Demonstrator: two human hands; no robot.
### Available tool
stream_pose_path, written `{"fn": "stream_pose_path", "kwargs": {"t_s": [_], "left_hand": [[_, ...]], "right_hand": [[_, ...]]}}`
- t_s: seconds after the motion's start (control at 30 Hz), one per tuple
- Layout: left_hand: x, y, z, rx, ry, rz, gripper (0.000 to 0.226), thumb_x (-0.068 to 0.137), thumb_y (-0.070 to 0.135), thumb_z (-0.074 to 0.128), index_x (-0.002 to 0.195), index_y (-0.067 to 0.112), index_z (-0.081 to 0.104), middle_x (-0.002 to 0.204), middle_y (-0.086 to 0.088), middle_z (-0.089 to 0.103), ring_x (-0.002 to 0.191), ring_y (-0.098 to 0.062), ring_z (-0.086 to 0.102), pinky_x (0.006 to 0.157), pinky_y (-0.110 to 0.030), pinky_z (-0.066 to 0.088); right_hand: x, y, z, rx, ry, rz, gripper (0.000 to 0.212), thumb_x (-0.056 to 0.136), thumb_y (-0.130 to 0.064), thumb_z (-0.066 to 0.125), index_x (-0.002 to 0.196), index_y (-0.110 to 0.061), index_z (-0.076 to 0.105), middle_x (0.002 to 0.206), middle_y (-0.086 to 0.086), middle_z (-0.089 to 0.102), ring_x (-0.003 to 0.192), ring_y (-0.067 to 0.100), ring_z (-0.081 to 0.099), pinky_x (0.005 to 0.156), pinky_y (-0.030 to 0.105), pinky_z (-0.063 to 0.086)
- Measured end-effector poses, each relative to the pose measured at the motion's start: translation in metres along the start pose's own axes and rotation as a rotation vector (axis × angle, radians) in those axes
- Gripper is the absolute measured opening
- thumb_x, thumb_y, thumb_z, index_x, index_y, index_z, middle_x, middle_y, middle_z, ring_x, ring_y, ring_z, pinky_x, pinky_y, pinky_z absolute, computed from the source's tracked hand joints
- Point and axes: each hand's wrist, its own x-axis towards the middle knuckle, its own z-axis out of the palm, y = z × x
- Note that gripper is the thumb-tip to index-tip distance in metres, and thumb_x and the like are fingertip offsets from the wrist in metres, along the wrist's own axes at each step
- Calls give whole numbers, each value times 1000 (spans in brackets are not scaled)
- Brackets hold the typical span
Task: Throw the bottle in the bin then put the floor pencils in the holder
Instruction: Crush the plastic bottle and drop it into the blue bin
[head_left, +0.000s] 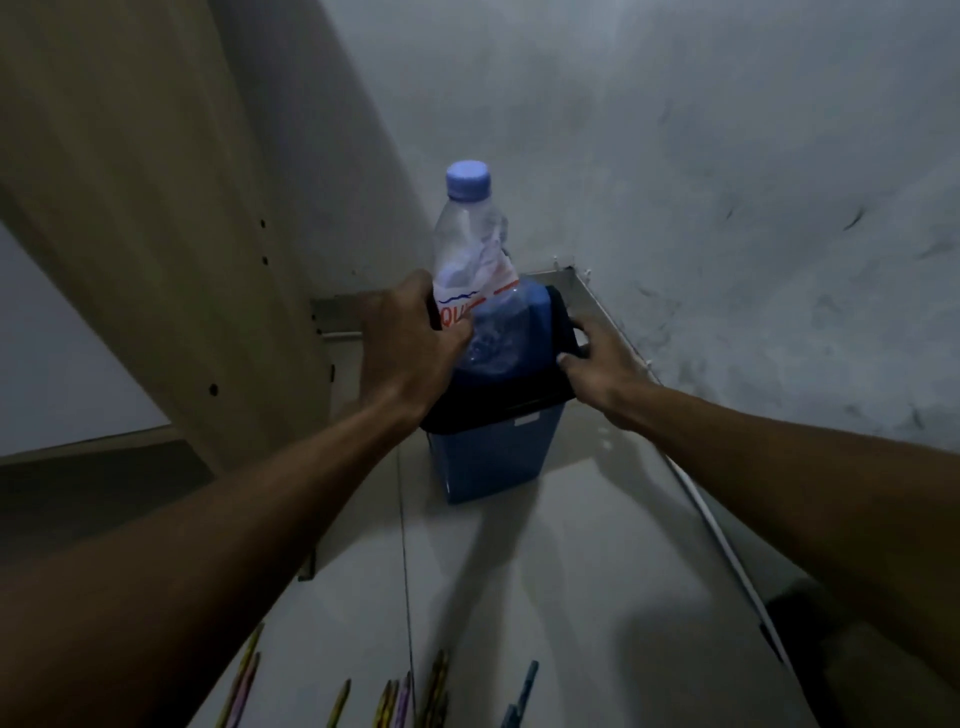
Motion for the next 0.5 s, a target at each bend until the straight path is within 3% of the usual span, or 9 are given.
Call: {"fn": "stream_pose_path", "kwargs": {"t_s": [0.13,0.2,0.27,0.37,0.5], "left_hand": [[-4,-12,9,86,14,84,25,81,23,74,69,9,57,64,-7,62,54,-18,55,44,-11,30],[-8,-16,15,152,-22,112,26,82,25,70,69,10,54,64,-7,59,54,-24,52,49,-25,29],[-11,-22,20,270,-97,176,26,86,32,64,76,8,59,72,-9,64,59,-27,54,51,-32,33],[-13,-27,27,562,-184,296,22,89,30,58,87,9,64,86,-15,70,75,-35,63,57,-37,45],[-15,-15,32,838,-378,249,18,90,21,53,98,12,66,105,-12,70,116,-35,50,81,-40,39]], "right_hand": [[-2,7,3,-1,21,-11,45,92,-10,54,134,-21,48,115,15,66,97,35,66,76,46,57],[-3,11,1,28,2,-4,46,90,-12,58,134,-21,47,113,16,66,92,33,66,65,37,52],[-3,14,1,46,-4,0,52,86,-17,61,135,-23,46,112,17,66,90,34,66,63,35,49],[-9,17,-3,37,-18,9,58,82,-24,64,136,-26,44,111,14,67,94,35,68,69,38,52],[-14,18,-9,32,-60,7,59,87,-21,65,140,-25,39,110,10,65,90,30,67,56,30,47]]}}
